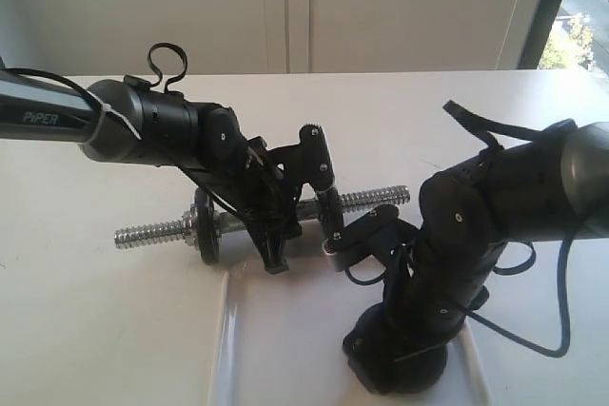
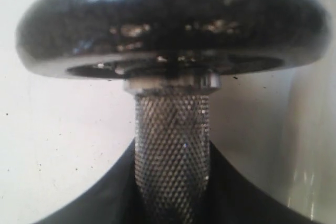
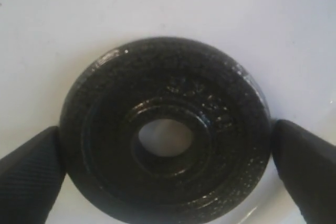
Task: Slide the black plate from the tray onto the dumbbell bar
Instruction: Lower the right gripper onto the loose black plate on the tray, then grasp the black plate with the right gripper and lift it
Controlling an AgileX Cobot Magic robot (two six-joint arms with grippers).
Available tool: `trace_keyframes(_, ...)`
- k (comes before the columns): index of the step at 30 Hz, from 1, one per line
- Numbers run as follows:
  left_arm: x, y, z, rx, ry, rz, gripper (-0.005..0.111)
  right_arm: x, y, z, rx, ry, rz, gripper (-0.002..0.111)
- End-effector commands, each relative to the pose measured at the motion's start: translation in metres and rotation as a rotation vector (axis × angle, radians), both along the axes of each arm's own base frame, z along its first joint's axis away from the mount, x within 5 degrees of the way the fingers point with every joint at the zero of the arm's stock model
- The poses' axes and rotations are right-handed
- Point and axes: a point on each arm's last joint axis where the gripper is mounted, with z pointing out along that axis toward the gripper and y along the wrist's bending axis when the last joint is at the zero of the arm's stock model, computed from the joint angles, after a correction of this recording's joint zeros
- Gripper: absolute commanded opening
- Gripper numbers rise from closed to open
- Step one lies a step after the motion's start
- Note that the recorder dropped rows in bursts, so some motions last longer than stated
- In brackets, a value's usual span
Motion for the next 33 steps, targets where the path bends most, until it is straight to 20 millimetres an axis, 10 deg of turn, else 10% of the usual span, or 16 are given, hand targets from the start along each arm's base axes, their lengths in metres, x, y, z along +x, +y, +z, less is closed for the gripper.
trace_keyframes(1,0.004,0.001,0.056,-0.128,-0.139,0.039,0.000,-0.011,-0.007,-0.032,-0.127,0.155,-0.071,0.105)
trace_keyframes(7,0.004,0.001,0.056,-0.128,-0.139,0.039,0.000,-0.009,-0.007,-0.038,-0.168,0.197,-0.090,0.086)
trace_keyframes(16,0.004,0.001,0.056,-0.129,-0.143,0.040,0.000,0.001,-0.003,-0.032,-0.171,0.168,-0.076,0.001)
trace_keyframes(33,0.004,0.001,0.056,-0.125,-0.135,0.037,0.000,0.044,-0.061,0.094,0.229,-0.386,-0.379,0.000)
